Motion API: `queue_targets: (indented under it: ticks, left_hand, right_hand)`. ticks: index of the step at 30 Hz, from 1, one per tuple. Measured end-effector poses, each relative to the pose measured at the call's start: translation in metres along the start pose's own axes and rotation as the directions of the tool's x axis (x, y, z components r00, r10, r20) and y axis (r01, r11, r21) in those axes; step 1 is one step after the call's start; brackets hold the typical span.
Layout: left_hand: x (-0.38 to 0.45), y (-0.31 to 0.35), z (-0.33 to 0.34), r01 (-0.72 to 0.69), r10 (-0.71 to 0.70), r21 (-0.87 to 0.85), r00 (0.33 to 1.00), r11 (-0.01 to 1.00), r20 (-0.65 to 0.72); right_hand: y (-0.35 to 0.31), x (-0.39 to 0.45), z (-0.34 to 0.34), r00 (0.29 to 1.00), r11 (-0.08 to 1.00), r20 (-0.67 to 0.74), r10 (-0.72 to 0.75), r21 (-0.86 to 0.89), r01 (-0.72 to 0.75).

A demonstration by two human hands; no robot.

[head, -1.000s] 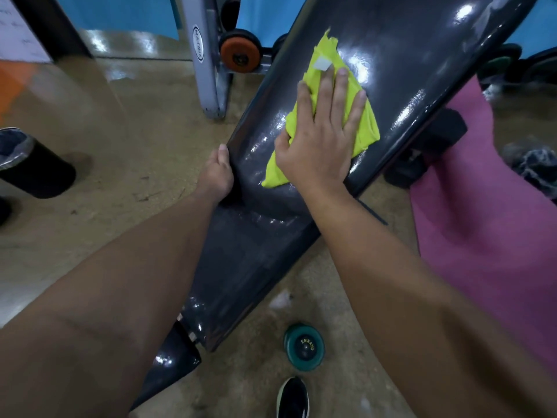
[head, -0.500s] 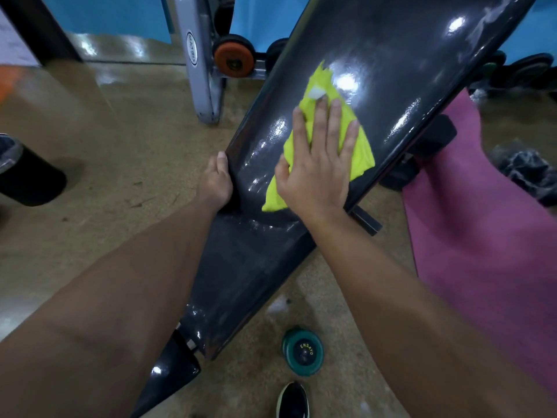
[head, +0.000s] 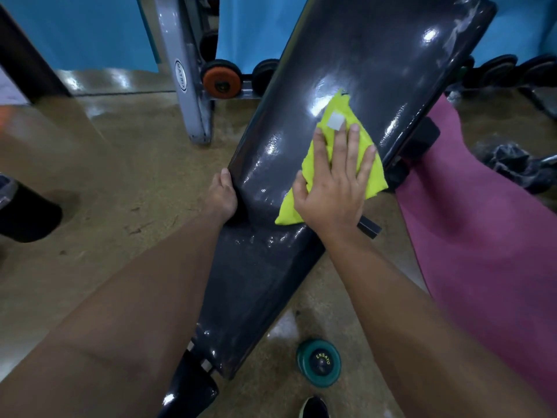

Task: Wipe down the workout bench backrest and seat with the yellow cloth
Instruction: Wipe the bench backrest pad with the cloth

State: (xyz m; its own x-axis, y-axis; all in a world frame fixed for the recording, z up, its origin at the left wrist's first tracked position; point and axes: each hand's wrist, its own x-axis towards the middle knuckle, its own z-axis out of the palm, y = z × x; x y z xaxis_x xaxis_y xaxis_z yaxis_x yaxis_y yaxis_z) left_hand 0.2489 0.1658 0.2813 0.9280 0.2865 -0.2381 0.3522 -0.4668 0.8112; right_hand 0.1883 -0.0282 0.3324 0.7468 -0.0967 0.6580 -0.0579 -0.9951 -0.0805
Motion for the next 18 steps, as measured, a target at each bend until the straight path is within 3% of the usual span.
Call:
queue_targets:
  ticks: [4, 9, 14, 18]
  left_hand:
    - [0.001, -0.001, -0.001, -0.039, 0.038, 0.010, 0.999, 0.999, 0.036]
    - [0.003, -0.002, 0.000, -0.028, 0.027, 0.009, 0.999, 1.000, 0.037]
    - [0.003, -0.002, -0.002, -0.039, 0.038, 0.022, 0.999, 0.999, 0.028]
    - [0.000, -0.002, 0.000, -0.049, 0.049, -0.006, 0.999, 0.999, 0.016]
  right_hand:
    - [-0.007, 0.002, -0.001, 0.990, 0.990, -0.027, 0.141, -0.025, -0.141]
    - [0.006, -0.013, 0.002, 0.999, 0.999, -0.007, -0.032, -0.027, 0.032]
    - [-0.001, -0.004, 0.000, 0.992, 0.993, -0.029, 0.121, -0.006, -0.121]
    - [-0.007, -0.025, 0.003, 0.999, 0.999, -0.004, 0.037, 0.023, -0.037]
